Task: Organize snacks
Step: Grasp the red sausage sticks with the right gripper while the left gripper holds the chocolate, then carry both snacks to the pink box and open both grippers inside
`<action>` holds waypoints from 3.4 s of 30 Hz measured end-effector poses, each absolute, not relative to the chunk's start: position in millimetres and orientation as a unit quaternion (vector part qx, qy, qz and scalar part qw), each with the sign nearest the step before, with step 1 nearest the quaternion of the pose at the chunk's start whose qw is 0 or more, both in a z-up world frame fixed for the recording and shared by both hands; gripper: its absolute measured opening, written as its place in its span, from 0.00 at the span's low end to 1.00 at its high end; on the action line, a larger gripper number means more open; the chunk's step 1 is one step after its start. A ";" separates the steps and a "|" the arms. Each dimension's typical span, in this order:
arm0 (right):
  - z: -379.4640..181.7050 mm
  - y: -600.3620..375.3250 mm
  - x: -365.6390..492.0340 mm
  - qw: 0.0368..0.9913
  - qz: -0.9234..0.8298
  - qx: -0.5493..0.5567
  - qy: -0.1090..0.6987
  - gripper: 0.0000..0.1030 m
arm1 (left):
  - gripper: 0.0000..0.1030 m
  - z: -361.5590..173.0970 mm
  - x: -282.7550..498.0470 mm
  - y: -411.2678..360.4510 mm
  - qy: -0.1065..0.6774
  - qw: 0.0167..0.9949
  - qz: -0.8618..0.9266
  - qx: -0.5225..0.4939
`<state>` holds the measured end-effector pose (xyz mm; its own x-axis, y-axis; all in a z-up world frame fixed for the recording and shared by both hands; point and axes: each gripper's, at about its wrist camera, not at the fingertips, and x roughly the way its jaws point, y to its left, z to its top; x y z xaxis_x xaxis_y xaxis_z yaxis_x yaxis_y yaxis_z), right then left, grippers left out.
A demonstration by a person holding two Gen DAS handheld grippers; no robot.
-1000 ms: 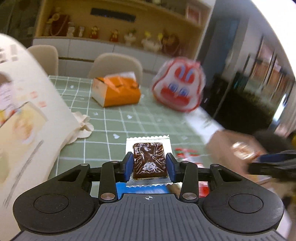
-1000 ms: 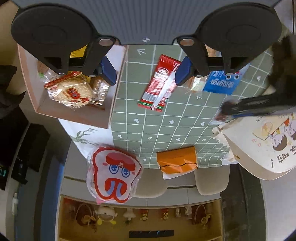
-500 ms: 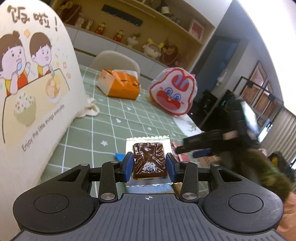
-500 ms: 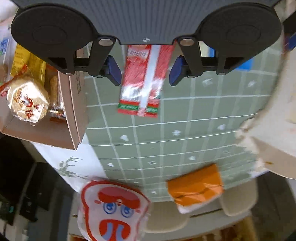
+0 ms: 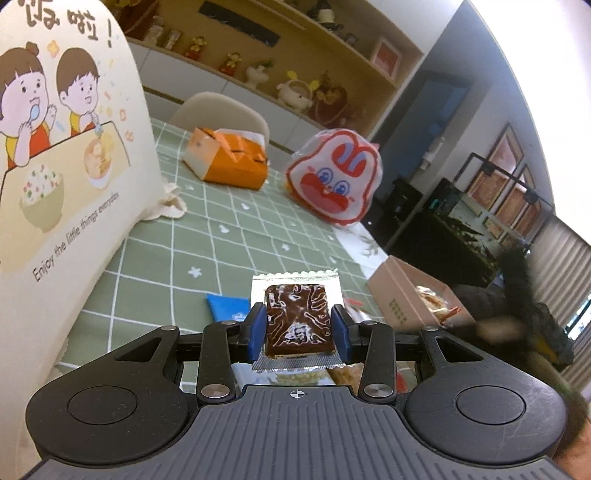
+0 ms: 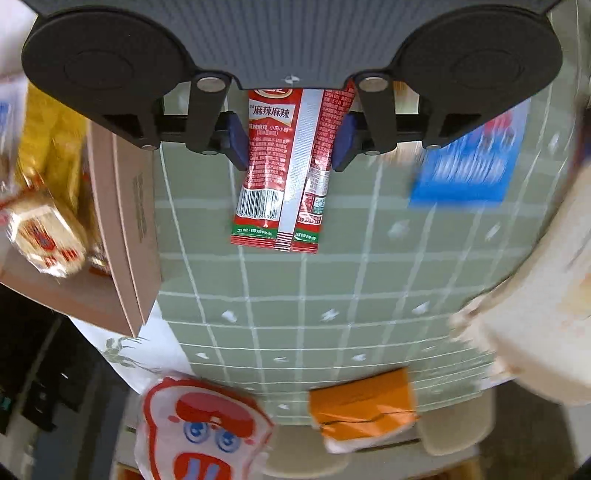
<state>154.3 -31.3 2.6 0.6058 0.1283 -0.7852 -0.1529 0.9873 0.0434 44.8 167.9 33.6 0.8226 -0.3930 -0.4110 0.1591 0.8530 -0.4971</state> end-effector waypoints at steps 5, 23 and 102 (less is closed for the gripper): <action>10.1 -55.9 69.6 0.902 0.142 -0.012 0.408 0.47 | 0.42 39.1 37.9 152.6 0.266 0.924 -0.166 -0.218; -28.8 -166.5 -52.3 0.936 0.057 0.025 0.346 0.47 | 0.42 33.1 -4.8 18.7 0.339 0.891 -0.279 -0.116; 91.9 -259.8 85.0 0.974 0.009 0.064 0.218 0.69 | 0.39 59.2 193.3 -90.7 0.419 0.862 -0.257 -0.122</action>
